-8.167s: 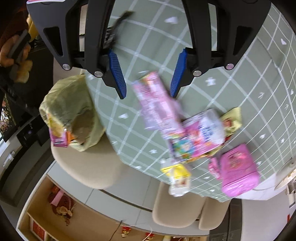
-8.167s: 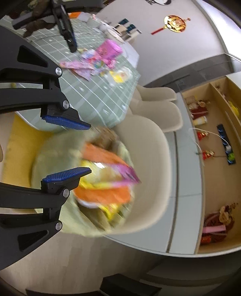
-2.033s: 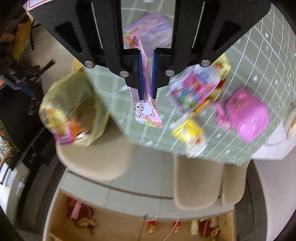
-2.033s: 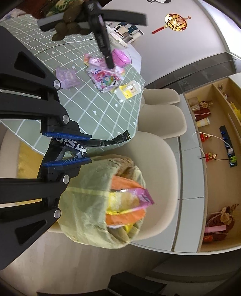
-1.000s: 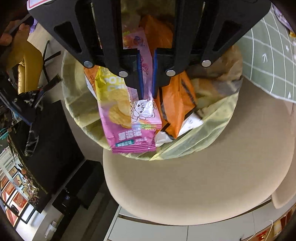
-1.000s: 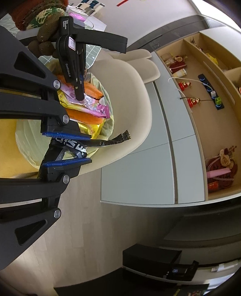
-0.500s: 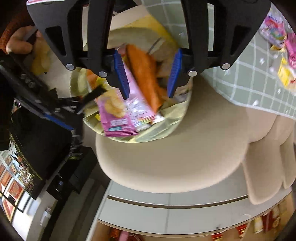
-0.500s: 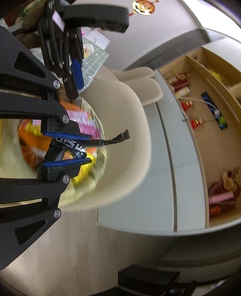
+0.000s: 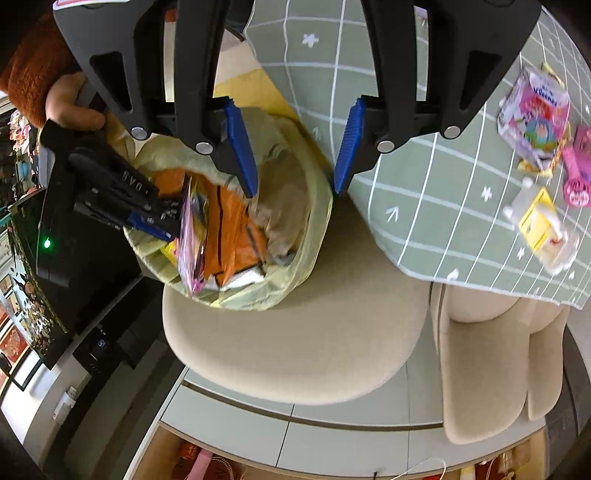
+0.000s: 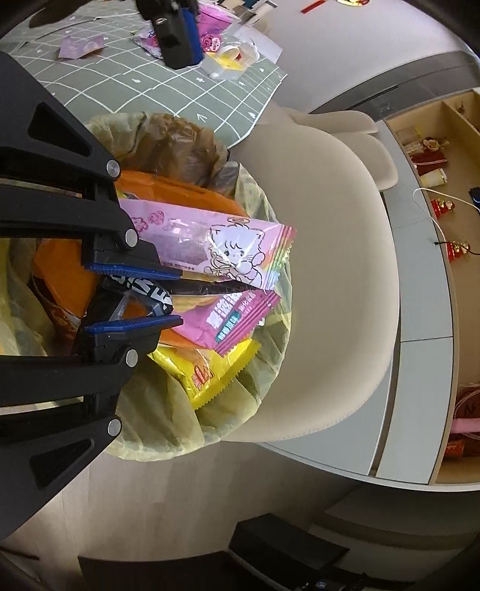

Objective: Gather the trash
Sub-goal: 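Carry the pink wrapper and black strap over the trash bag and open both tools, then move the left tool back to the white snack bag on the table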

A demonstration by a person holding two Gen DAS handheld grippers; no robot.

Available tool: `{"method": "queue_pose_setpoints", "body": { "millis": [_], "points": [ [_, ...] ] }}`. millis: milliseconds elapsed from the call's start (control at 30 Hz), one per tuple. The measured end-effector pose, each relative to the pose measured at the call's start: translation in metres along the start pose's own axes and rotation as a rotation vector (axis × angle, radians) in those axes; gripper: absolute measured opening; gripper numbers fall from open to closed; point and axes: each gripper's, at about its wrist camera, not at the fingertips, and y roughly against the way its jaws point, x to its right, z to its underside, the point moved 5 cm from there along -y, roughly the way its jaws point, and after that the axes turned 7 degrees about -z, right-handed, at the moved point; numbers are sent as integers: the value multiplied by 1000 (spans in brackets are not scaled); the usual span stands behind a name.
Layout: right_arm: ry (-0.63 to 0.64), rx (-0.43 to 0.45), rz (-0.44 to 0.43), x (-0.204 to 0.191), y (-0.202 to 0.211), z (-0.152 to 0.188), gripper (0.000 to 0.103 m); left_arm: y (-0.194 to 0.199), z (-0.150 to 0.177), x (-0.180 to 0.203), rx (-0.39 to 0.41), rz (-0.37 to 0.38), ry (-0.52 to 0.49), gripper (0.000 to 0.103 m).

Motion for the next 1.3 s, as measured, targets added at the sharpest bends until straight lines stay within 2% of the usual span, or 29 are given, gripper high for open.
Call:
{"method": "queue_pose_setpoints", "body": {
  "millis": [67,133,167,333,533,667,800,967,1100,1167,1200,1300],
  "points": [
    [8,8,16,-2,4,0,22,2,6,-3,-7,-8,6,42],
    [21,21,41,-3,10,2,35,6,13,-8,-11,-16,18,42],
    [28,32,54,-5,15,3,37,8,16,-10,-10,-16,23,42],
    [40,103,140,-12,48,5,37,27,32,-19,18,-13,29,46],
    [5,155,143,-35,83,17,37,51,58,-56,48,-23,44,47],
    [0,163,157,-73,98,42,37,65,81,-94,79,-32,52,47],
    [4,142,195,-111,97,73,37,78,106,-144,118,-53,60,48],
    [-40,89,200,-158,82,111,37,84,132,-197,112,-56,87,48],
    [-66,73,187,-188,69,124,37,84,142,-233,110,-74,84,48],
    [-80,78,176,-201,64,127,41,84,145,-246,114,-68,79,48],
    [-83,82,169,-206,63,127,46,85,146,-250,116,-63,74,49],
    [-61,96,155,-223,56,129,46,82,144,-262,130,-49,49,53]
  ]
}}
